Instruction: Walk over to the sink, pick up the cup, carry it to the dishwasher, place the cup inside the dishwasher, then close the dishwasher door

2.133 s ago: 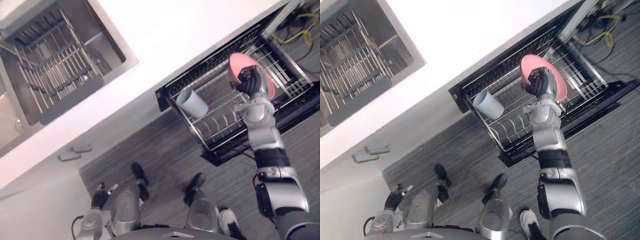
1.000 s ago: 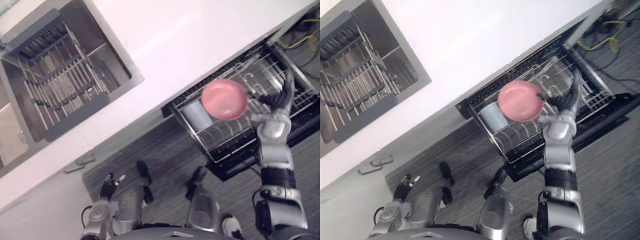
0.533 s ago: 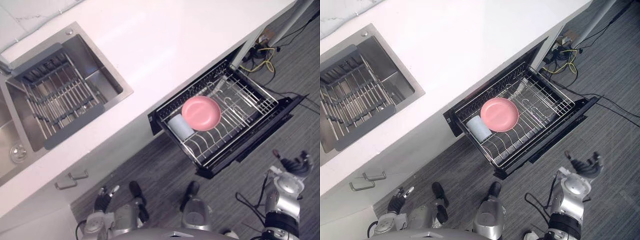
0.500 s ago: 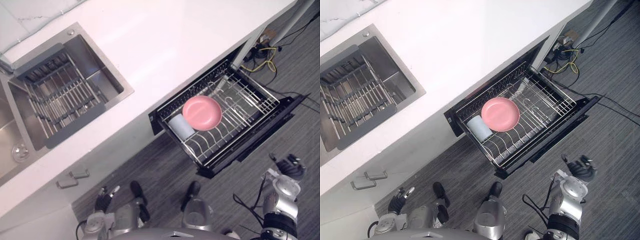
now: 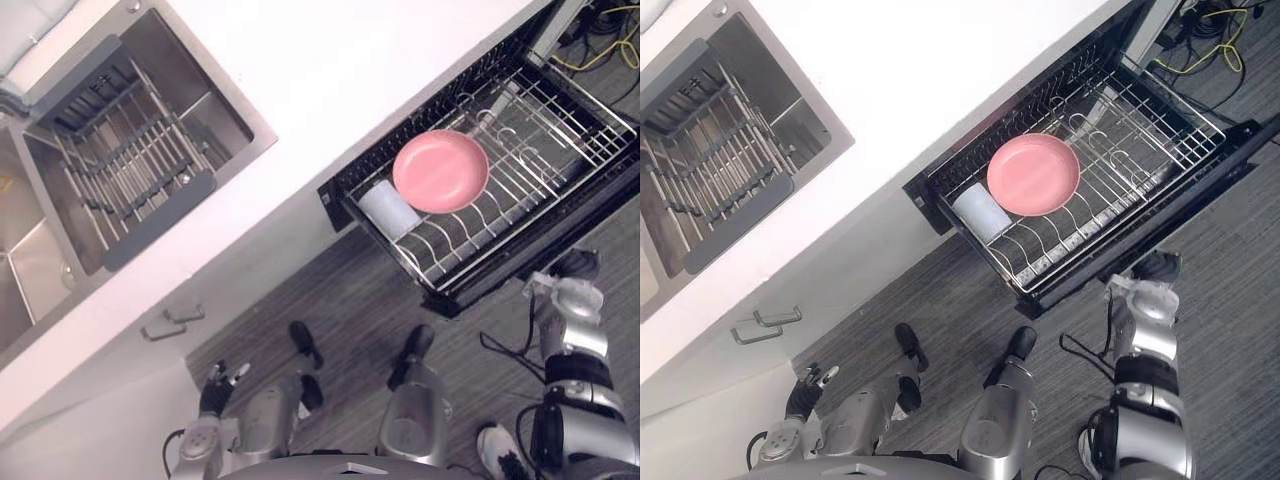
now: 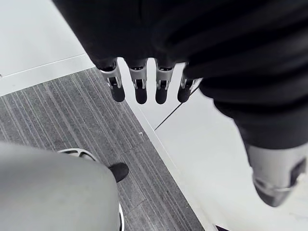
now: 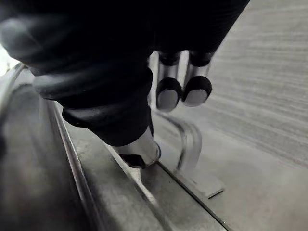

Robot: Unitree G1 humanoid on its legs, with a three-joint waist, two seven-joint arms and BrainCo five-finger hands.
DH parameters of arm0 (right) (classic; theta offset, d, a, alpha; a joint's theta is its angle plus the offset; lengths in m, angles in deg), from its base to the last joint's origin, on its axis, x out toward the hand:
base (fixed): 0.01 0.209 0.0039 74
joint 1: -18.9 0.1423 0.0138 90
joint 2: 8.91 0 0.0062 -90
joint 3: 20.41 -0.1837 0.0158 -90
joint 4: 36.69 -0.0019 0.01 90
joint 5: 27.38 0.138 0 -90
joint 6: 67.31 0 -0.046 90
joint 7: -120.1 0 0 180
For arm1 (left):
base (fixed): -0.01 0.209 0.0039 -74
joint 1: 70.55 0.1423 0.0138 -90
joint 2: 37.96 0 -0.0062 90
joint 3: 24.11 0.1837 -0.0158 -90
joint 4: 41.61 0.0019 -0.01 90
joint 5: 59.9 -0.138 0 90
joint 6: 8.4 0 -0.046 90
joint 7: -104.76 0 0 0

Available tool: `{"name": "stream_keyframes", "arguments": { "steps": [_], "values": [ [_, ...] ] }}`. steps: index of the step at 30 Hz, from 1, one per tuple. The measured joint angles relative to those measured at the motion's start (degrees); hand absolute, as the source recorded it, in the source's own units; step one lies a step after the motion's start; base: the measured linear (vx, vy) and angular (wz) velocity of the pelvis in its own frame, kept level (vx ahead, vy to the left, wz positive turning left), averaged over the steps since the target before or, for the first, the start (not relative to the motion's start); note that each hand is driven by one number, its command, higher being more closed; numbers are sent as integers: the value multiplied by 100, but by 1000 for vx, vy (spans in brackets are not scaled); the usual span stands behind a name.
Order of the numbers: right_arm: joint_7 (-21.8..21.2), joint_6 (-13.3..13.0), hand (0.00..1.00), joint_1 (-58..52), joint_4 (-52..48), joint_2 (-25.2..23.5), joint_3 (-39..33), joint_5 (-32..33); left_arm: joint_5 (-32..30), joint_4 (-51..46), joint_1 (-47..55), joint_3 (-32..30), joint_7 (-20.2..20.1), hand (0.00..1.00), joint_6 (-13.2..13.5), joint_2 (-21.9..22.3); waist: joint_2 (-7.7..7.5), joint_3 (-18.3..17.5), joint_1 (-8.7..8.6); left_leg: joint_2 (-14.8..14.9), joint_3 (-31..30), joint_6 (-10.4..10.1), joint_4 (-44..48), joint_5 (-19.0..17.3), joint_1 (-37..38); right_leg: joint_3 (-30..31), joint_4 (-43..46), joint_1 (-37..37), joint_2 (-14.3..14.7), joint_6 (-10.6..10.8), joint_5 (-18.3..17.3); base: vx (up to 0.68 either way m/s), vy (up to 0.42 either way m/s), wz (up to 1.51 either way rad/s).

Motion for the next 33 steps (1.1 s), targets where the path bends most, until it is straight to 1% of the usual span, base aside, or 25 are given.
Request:
{"name": "stream_keyframes", "arguments": {
  "steps": [2, 4, 5, 6, 7, 8, 9, 10, 12, 13, 15, 16, 17, 19, 21, 22, 23, 25, 26, 27, 28, 29, 31, 32, 33],
  "values": [
    [47, 50, 100, 426, 240, 89, 123, -60, 6, -30, 0, 100, -34, 0, 2, 22, 93, 19, 16, -63, -216, 54, 0, 39, -51, -141, 113, 17, -102, -1, -8, -53, 31, 40],
    [311, 140, 100, 1110, 619, 349, 326, -145, 23, -62, -1, 159, -114, 0, 1, 139, 333, 90, 82, -174, -442, 53, -2, 40, -74, -412, 290, 120, -281, -40, -74, -85, 58, 49],
    [385, 164, 100, 1295, 735, 428, 365, -171, 39, -83, -5, 195, -117, 0, -1, 164, 407, 105, 135, -199, -476, 48, -3, 45, -72, -488, 329, 149, -332, -39, -76, -101, 72, 34],
    [552, 216, 100, 1676, 987, 613, 574, -212, 113, -132, -5, 294, -153, 0, 8, 206, 547, 107, 294, -251, -554, 25, -20, 62, -81, -610, 412, 161, -441, -42, -73, -112, 67, 25],
    [727, 309, 100, 2085, 1294, 716, 777, -327, 125, -142, 0, 352, -208, 0, 7, 238, 635, 42, 406, -283, -597, -17, -33, 90, -128, -718, 493, 148, -533, -39, -75, -127, 72, 25],
    [798, 392, 100, 2266, 1457, 767, 911, -417, 125, -142, 0, 392, -228, 0, 8, 244, 670, 14, 458, -293, -618, -36, -33, 104, -147, -768, 534, 149, -567, -52, -84, -79, 25, 37],
    [604, 513, 100, 2405, 1635, 988, 1400, -658, 145, -161, 9, 469, -238, 0, 39, 246, 703, -11, 530, -310, -729, -71, -33, 140, -161, -868, 599, 190, -620, -55, -135, -30, -6, 43],
    [160, 538, 100, 2488, 1676, 1122, 1873, -785, 203, -158, 12, 486, -269, 0, 64, 232, 696, -6, 536, -313, -801, -47, -31, 196, -153, -975, 711, 255, -663, -58, -205, -14, -19, 40],
    [-221, 539, 100, 2724, 1678, 1081, 2290, -1072, 229, -158, 12, 517, -311, 0, 66, 224, 696, -6, 537, -331, -901, -2, -5, 244, -109, -1040, 889, 317, -731, -39, -304, 17, -39, 26],
    [-405, 535, 0, 2842, 1677, 1039, 2410, -1216, 230, -158, 14, 517, -352, 0, 73, 223, 696, -6, 537, -353, -923, -4, -4, 257, -73, -1072, 997, 349, -800, -15, -372, 25, -44, 27],
    [-788, 514, 0, 3084, 1682, 937, 2610, -1593, 231, -161, 15, 522, -406, 0, 117, 223, 697, -6, 564, -365, -1048, -10, -12, 287, -93, -1175, 1226, 361, -888, -57, -564, 13, -55, 30],
    [-870, 505, 0, 3126, 1681, 902, 2691, -1660, 231, -166, 14, 520, -432, 0, 129, 223, 697, -7, 585, -362, -1065, -7, -17, 300, -101, -1203, 1287, 361, -911, -55, -607, 10, -79, 31],
    [-1073, 486, 0, 3183, 1666, 837, 2820, -1743, 230, -213, 16, 526, -480, 0, 130, 223, 697, -7, 658, -364, -1094, -12, -34, 309, -104, -1261, 1430, 370, -971, -60, -722, 9, -69, 23],
    [-1100, 498, 0, 3174, 1700, 785, 2837, -1769, 235, -247, 29, 520, -523, 0, 131, 216, 684, 3, 677, -361, -1121, 7, -35, 326, -134, -1327, 1527, 381, -1001, -12, -787, 30, -71, 21],
    [-1106, 353, 0, 3153, 1683, 794, 2829, -1955, 237, -245, 35, 518, -601, 0, 124, 197, 676, 9, 635, -357, -1137, 104, -23, 413, -187, -1348, 1556, 358, -1003, -6, -793, 63, -71, 10],
    [-1087, 182, 0, 3053, 1682, 803, 2782, -2114, 253, -244, 35, 518, -612, 0, 124, 192, 656, 25, 628, -356, -1113, 106, -8, 439, -175, -1346, 1548, 377, -1000, -6, -793, 85, -71, 1],
    [-1080, 97, 0, 3004, 1669, 802, 2753, -2190, 276, -241, 35, 517, -613, 0, 124, 191, 633, 42, 624, -353, -1098, 97, -7, 449, -166, -1345, 1539, 384, -993, -4, -792, 97, -87, -1],
    [-1004, -268, 0, 2478, 1235, 789, 2398, -2218, 405, -237, 34, 507, -621, 0, 127, 190, 562, 96, 607, -327, -1054, 66, -7, 466, -91, -1355, 1460, 494, -933, 4, -779, 63, -71, -3],
    [-984, -389, 0, 2277, 1073, 760, 2259, -2212, 453, -236, 35, 501, -621, 0, 134, 188, 542, 111, 599, -315, -1047, 54, -7, 457, -49, -1370, 1420, 551, -908, 8, -776, 42, -56, -4],
    [-973, -572, 0, 1887, 761, 657, 1979, -2174, 520, -235, 34, 487, -630, 0, 139, 179, 498, 144, 565, -267, -1038, 12, -8, 428, 26, -1376, 1290, 662, -812, 7, -747, 45, -73, -8],
    [-980, -751, 0, 1448, 468, 518, 1683, -1990, 610, -242, 32, 470, -646, 0, 168, 158, 430, 192, 549, -215, -1025, -29, -9, 396, 93, -1394, 1158, 759, -714, 5, -717, 23, -53, -10],
    [-998, -823, 0, 1176, 315, 416, 1517, -1862, 676, -238, 33, 447, -651, 0, 175, 150, 380, 190, 545, -188, -1016, -50, -10, 376, 111, -1394, 1109, 782, -667, 5, -709, 21, -66, -12],
    [-1042, -1027, 0, 106, 53, -202, 941, -1450, 801, -173, 39, 157, -674, 0, 168, 66, 92, 167, 480, -57, -871, -91, -41, 298, 151, -1451, 949, 894, -485, 0, -698, 11, -63, -3],
    [-1083, -1037, 0, -187, 58, -382, 838, -1381, 819, -142, 38, 59, -691, 0, 168, 44, 12, 166, 459, -34, -871, -85, -26, 282, 182, -1469, 901, 956, -438, 7, -694, 44, -79, 4],
    [-1160, -1041, 0, -794, 75, -780, 568, -1260, 887, -126, 51, -136, -713, 0, 173, 15, -163, 148, 436, -3, -887, -92, -9, 278, 266, -1491, 796, 1088, -352, 26, -679, 70, -86, 3]
  ]
}}
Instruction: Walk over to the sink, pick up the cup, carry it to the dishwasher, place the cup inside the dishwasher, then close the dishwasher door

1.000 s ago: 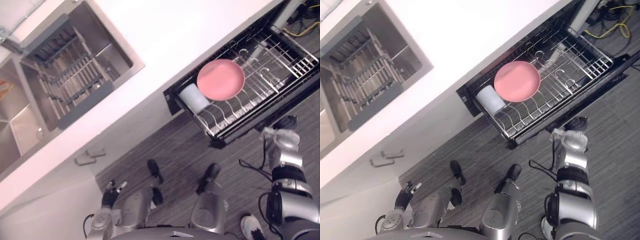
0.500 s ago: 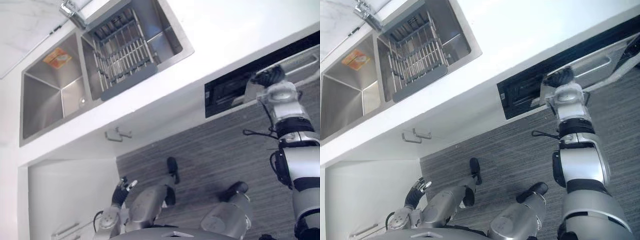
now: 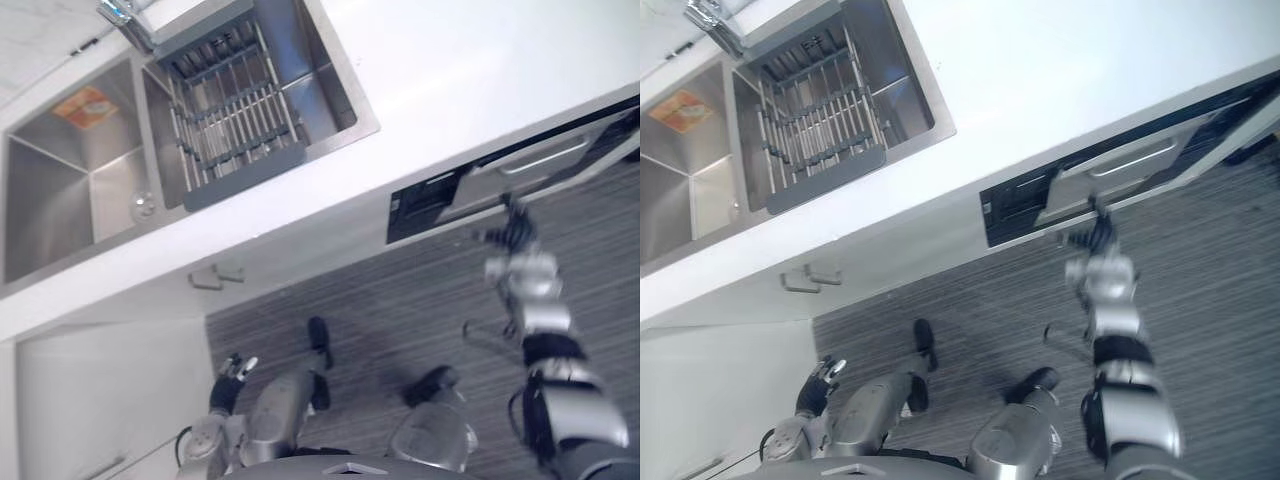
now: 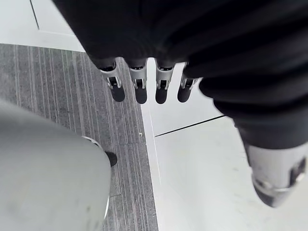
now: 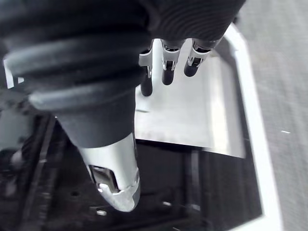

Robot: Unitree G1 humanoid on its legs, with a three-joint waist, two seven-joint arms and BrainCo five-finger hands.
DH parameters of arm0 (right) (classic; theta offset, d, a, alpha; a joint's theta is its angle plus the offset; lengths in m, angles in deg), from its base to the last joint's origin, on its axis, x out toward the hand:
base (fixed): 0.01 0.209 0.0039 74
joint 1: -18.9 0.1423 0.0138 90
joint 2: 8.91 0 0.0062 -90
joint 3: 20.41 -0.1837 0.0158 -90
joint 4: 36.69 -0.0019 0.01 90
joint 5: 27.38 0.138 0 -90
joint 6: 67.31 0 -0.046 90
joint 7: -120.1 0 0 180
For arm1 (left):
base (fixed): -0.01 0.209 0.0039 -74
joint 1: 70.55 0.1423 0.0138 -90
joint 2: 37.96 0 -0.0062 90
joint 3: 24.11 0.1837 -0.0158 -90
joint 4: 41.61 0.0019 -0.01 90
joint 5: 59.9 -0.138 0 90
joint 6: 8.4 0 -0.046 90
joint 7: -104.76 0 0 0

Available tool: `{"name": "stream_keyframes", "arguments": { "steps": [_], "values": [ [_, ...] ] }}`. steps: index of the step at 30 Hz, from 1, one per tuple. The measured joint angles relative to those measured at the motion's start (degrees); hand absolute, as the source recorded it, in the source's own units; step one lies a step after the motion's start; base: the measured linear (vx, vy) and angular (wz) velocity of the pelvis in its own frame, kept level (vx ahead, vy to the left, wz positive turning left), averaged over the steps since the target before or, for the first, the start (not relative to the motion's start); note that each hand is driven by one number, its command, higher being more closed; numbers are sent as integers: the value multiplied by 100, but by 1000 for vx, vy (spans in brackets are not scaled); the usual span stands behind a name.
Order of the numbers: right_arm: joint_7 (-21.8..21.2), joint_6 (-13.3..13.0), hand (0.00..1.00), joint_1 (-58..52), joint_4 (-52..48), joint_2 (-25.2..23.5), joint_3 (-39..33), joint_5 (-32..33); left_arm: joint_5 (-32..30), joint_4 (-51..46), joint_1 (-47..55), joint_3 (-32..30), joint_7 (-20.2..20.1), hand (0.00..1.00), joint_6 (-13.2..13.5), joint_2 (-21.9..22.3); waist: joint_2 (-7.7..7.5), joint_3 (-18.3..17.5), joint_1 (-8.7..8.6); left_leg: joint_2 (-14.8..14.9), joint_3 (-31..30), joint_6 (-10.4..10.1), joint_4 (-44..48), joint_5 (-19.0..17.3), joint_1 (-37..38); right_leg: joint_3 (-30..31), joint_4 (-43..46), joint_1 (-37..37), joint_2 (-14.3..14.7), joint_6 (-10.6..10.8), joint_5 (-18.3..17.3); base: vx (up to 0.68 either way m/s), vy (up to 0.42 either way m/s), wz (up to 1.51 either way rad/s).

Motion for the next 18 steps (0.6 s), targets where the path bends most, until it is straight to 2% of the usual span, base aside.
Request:
{"name": "stream_keyframes", "arguments": {
  "steps": [1, 2, 4, 5, 6, 7, 8, 10, 11, 12, 13, 14, 15, 16, 17, 18],
  "values": [
    [-85, -21, 0, -543, 88, -369, -227, 108, 15, 43, 9, -177, -4, 0, 10, -34, -171, -42, -33, 23, -16, -38, -2, -36, 89, -51, -146, 161, 81, 21, 37, 80, -86, 2],
    [-110, -63, 0, -787, 141, -534, -332, 203, 16, 88, 9, -261, -5, 0, 7, -49, -254, -81, -53, 37, -22, -34, -2, -59, 111, -78, -230, 217, 127, 23, 62, 79, -72, 2],
    [-211, -371, 0, -1489, 475, -1055, -694, 407, 15, 213, 9, -533, -3, 0, -1, -172, -589, -205, -120, 38, -20, -1, -33, -204, 242, -142, -444, 433, 239, 21, 128, 75, -40, -2],
    [-236, -455, 0, -1629, 529, -1152, -760, 412, 12, 247, 9, -577, -1, 0, -9, -209, -676, -245, -126, 17, -24, -15, -34, -262, 276, -148, -467, 474, 236, 7, 126, 90, -3, -1],
    [-264, -601, 0, -1882, 551, -1309, -785, 454, 6, 343, 10, -704, 7, 0, -60, -260, -827, -350, -149, -37, -35, 52, -36, -392, 335, -142, -437, 523, 189, -38, 120, 84, 8, 4],
    [-291, -658, 0, -1962, 567, -1362, -785, 459, 7, 362, 9, -739, 20, 0, -94, -278, -876, -369, -168, -54, -36, 81, -41, -455, 372, -149, -405, 574, 168, -155, 115, 108, 52, 13],
    [-358, -756, 0, -2031, 810, -1447, -780, 476, -4, 404, 24, -737, 94, 0, -172, -303, -880, -412, -213, -4, -99, 108, -43, -562, 527, -31, 0, 586, 102, -916, 321, 87, 68, 18],
    [-479, -755, 0, -2045, 977, -1547, -769, 522, -4, 441, 59, -717, 149, 0, -205, -318, -867, -448, -249, 68, -166, 137, -40, -584, 647, 339, 329, 538, 104, -1344, 605, 109, 87, 30],
    [-587, -742, 0, -2135, 1084, -1714, -754, 520, 0, 442, 105, -705, 214, 0, -253, -377, -952, -551, -249, 75, -300, 197, -37, -633, 772, 952, 702, 364, 132, -1377, 743, 175, 38, 51],
    [-663, -704, 0, -2171, 1202, -1899, -754, 518, 0, 442, 104, -692, 270, 0, -318, -432, -982, -614, -246, 109, -501, 218, -33, -643, 748, 1487, 868, 197, 367, -995, 396, 163, -11, 84],
    [-748, -688, 0, -2221, 1286, -2107, -722, 515, 0, 469, 17, -703, 345, 0, -355, -524, -1076, -678, -260, 173, -812, 242, -29, -630, 702, 2011, 740, 115, 957, -686, -202, 120, -80, 92],
    [-757, -696, 0, -2247, 1339, -2170, -699, 516, -9, 532, -58, -703, 378, 0, -362, -545, -1096, -689, -290, 193, -988, 242, -3, -615, 676, 2257, 570, 101, 1279, -663, -407, 77, -134, 126],
    [-758, -701, 0, -2315, 1443, -2221, -698, 518, -80, 641, -203, -702, 383, 0, -406, -524, -1122, -704, -346, 166, -1320, 238, -3, -596, 647, 2624, 132, 78, 1819, -677, -674, 80, -157, 134],
    [-750, -703, 0, -2415, 1452, -2223, -706, 529, -234, 710, -288, -713, 379, 0, -466, -470, -1130, -708, -384, 87, -1587, 226, -4, -586, 662, 2869, -310, 46, 2108, -687, -712, 64, -133, 133],
    [-748, -704, 0, -2460, 1452, -2227, -707, 582, -301, 738, -302, -712, 376, 0, -484, -450, -1155, -723, -428, 21, -1699, 219, -7, -585, 674, 3011, -547, 43, 2183, -687, -705, 51, -102, 126],
    [-743, -704, 0, -2542, 1460, -2250, -712, 697, -443, 785, -300, -717, 364, 0, -513, -416, -1337, -805, -495, -186, -1876, 177, -36, -566, 707, 3355, -936, 73, 2188, -640, -392, 58, -102, 119]
  ]
}}
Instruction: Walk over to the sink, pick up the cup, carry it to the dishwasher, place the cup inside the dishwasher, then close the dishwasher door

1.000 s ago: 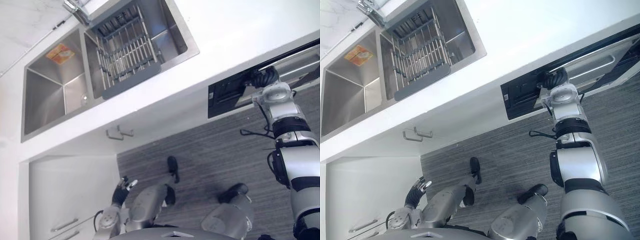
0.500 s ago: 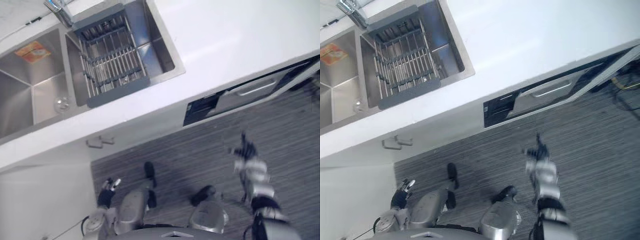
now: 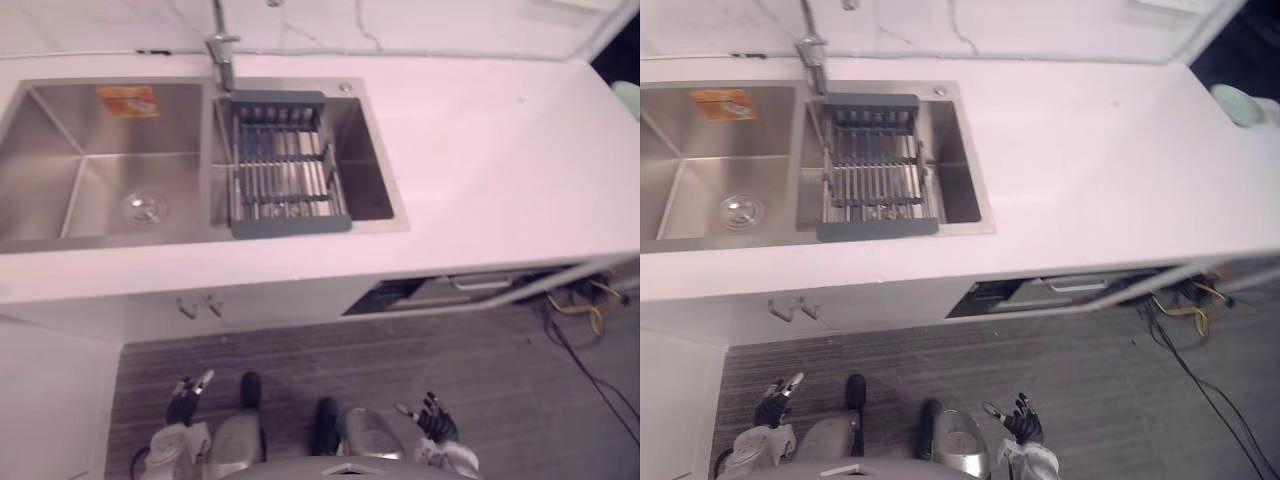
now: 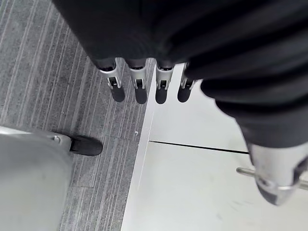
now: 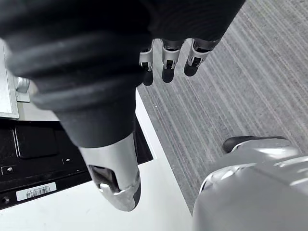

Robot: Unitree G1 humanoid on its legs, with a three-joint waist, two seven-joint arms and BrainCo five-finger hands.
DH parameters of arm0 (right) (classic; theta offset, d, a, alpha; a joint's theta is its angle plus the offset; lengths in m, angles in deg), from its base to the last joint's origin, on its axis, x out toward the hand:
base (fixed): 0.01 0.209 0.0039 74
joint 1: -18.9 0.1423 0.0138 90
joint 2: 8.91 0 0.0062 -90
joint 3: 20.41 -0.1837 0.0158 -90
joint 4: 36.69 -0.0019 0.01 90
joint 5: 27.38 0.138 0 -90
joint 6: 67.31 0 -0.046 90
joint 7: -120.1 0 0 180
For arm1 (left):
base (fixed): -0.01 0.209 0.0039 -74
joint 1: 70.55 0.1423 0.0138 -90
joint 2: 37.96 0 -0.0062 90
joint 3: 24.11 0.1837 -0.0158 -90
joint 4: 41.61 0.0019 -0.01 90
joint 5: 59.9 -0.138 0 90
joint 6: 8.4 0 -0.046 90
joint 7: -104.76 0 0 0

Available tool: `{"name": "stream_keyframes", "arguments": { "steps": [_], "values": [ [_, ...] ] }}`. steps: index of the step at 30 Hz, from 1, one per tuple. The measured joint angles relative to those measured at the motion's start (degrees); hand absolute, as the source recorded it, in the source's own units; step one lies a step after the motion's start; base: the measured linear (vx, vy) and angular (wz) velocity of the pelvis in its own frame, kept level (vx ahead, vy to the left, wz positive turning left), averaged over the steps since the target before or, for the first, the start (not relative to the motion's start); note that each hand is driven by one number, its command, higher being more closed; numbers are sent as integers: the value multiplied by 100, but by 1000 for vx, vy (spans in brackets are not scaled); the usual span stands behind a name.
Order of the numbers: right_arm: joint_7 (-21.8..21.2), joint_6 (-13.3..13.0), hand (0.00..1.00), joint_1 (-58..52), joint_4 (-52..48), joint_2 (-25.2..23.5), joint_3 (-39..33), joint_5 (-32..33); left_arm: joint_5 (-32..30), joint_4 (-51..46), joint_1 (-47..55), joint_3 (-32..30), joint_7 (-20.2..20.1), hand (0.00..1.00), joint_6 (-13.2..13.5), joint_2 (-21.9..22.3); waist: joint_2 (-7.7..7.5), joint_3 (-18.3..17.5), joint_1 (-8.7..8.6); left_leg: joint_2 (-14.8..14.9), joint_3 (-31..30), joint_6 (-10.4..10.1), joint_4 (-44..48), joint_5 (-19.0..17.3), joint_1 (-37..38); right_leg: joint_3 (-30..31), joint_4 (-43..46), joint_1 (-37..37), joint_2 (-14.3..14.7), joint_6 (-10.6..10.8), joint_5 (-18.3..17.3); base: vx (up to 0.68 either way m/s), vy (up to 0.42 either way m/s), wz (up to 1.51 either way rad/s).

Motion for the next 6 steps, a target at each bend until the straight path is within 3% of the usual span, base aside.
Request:
{"name": "stream_keyframes", "arguments": {
  "steps": [1, 3, 4, 6],
  "values": [
    [11, 2, 0, -29, 67, 23, -87, 61, -61, 32, 11, -22, -2, 0, -40, 84, 26, -21, -36, -60, -63, -46, -1, -4, 63, -63, 37, 143, -12, 56, 31, 93, -123, 96],
    [10, -2, 0, -40, 46, 11, -185, 170, -133, 33, 59, -92, -21, 0, -41, 102, 65, -98, 70, -14, -26, -186, -1, 3, 148, -148, 27, 220, 4, 33, -68, 148, -115, 34],
    [9, 1, 0, -45, 50, -3, -228, 174, -217, 61, 74, -205, -41, 0, -47, 138, 155, -176, 56, -10, -19, -213, -1, -6, 163, -245, -30, 318, 4, 14, -68, 157, -101, 30],
    [7, 8, 0, -79, 80, -10, -302, 176, -222, 124, 86, -247, -45, 0, -46, 210, 132, -216, 62, -15, 18, -212, -2, -37, 163, -332, -176, 472, 18, 11, -43, 111, -56, 25]
  ]
}}
